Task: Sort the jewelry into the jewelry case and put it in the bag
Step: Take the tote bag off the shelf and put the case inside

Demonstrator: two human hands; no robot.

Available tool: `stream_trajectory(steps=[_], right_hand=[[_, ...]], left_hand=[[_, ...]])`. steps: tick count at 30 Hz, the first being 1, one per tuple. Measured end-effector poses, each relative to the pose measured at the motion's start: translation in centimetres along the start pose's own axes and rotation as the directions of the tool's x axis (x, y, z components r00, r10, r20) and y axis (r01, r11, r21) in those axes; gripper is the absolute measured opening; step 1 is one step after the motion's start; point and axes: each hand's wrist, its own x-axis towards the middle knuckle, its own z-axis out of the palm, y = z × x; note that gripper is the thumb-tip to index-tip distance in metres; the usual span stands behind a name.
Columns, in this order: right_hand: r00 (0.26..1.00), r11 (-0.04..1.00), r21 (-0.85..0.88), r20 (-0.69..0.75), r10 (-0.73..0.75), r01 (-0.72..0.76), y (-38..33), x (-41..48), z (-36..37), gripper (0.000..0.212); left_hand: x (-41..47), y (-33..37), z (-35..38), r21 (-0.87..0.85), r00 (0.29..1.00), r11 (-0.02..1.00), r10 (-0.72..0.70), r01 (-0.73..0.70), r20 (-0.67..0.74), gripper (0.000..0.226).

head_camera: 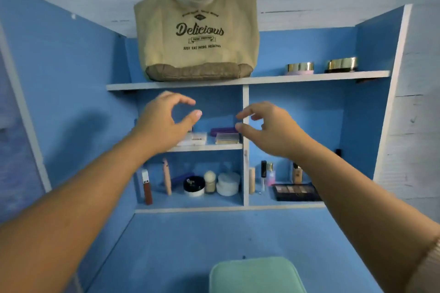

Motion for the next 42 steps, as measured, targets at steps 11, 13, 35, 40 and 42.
stream_trajectory(steps=[11, 13, 35, 40, 42], right_hand=[[0.952, 0.973, 0.0, -0.208, 0.224, -0.229, 0.8, 12.7, -1.3, 0.062], [0.952, 0.958, -0.056, -0.144, 0.271, -0.281, 1.2, 13.3, -1.0, 0.066], [0.959, 0.804, 0.58, -0.133, 0.251, -0.131, 0.2, -1.0, -0.4, 0.039], [0.922, 0.759, 0.546, 0.07, 0.38, -0.354, 2.5, -7.9, 5.5, 0.031], [0.906, 0.728, 0.554, 0.133, 0.401, -0.403, 3.0, -10.2, 7.5, 0.025]], left_hand=[[10.8, -3.4, -1.2, -0.179, 0.886, 0.897, -0.432, 0.403, -0.169, 0.062], [11.3, -4.0, -0.9, -0.248, 0.877, 0.872, -0.461, 0.421, -0.132, 0.062], [-3.0, -1.6, -5.0, -0.498, 0.833, 0.812, -0.481, 0.306, -0.272, 0.052], [-11.4, -3.1, -3.2, -0.583, 0.795, 0.672, -0.602, 0.455, -0.074, 0.057], [-14.6, -4.2, -2.3, -0.58, 0.765, 0.633, -0.643, 0.512, -0.027, 0.058]])
